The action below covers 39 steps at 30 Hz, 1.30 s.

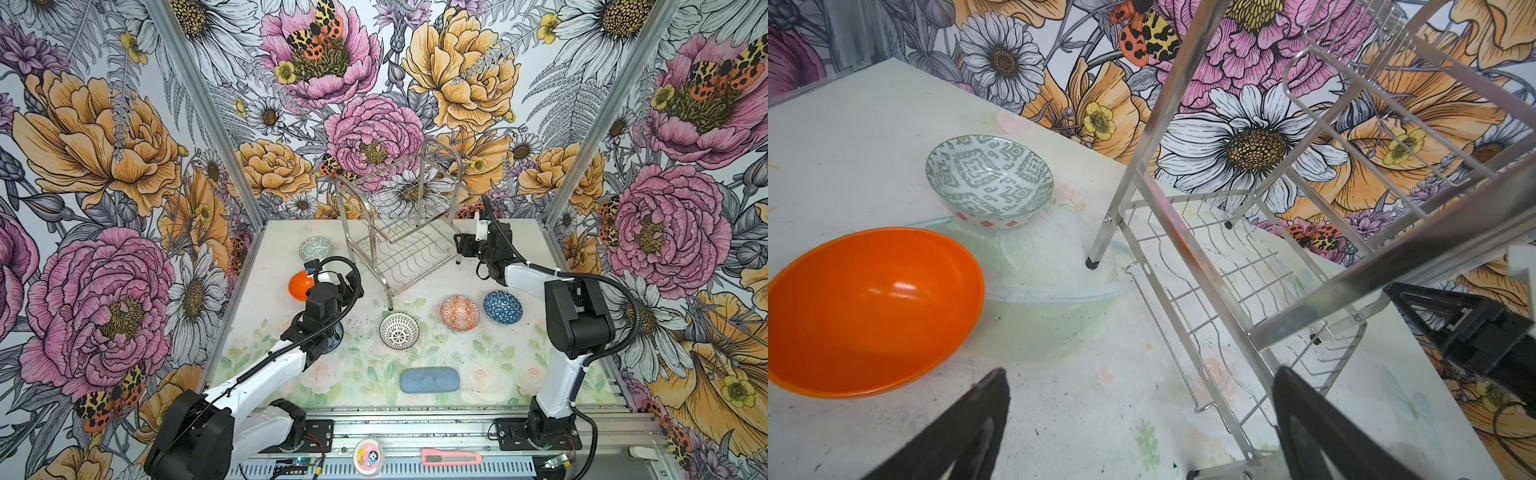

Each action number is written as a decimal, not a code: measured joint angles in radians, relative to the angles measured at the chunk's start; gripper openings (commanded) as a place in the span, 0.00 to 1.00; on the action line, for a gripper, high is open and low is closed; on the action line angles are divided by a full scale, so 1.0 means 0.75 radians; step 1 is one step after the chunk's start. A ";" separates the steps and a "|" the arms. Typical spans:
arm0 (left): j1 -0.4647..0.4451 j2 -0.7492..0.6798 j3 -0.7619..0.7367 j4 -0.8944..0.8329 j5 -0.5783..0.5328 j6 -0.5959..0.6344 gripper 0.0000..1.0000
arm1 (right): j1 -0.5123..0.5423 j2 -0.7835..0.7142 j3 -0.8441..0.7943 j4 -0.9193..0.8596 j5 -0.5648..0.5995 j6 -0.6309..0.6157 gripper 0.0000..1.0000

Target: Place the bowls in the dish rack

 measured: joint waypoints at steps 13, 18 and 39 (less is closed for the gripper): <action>0.014 0.110 0.095 -0.008 0.085 0.000 0.99 | 0.001 0.091 0.114 -0.010 -0.034 -0.012 0.43; 0.014 0.113 0.097 -0.008 0.101 0.001 0.99 | 0.010 0.108 0.120 -0.009 -0.046 -0.004 0.37; 0.014 0.077 0.097 -0.032 0.110 0.000 0.99 | 0.050 -0.043 -0.132 0.113 -0.016 -0.004 0.09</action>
